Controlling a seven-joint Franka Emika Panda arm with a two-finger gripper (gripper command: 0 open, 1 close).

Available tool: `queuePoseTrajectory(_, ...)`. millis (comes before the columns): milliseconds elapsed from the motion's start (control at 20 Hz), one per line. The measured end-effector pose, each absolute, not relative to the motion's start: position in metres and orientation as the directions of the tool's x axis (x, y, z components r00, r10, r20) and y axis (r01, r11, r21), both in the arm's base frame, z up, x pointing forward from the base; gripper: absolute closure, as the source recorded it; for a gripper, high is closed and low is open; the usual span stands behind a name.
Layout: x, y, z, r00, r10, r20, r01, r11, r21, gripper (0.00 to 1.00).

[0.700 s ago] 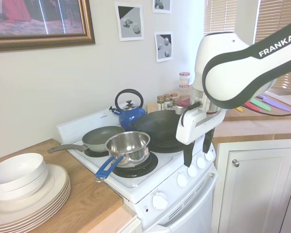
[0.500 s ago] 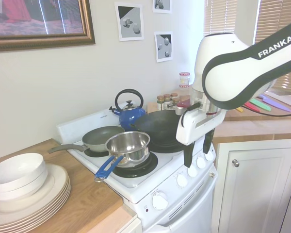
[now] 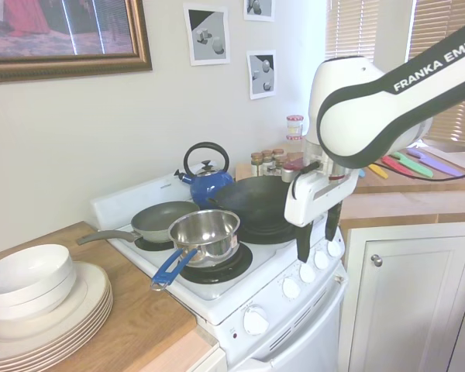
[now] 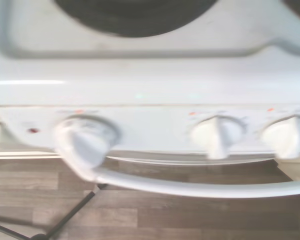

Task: Turn on the stove on the bottom right

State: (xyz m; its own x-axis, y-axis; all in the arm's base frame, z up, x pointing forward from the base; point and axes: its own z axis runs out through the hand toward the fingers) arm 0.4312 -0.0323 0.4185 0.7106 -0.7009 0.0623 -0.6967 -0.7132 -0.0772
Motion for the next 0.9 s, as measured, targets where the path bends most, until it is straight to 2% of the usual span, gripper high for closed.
queuePoseTrajectory(200,0.450,-0.061,0.408,0.708,-0.705,0.038,-0.703,-0.709,-0.062,0.00)
queuePoseTrajectory(250,0.456,-0.068,0.405,0.707,-0.706,0.033,-0.704,-0.708,-0.056,1.00)
queuePoseTrajectory(900,0.494,-0.140,0.360,0.724,-0.689,0.019,-0.689,-0.724,0.023,1.00)
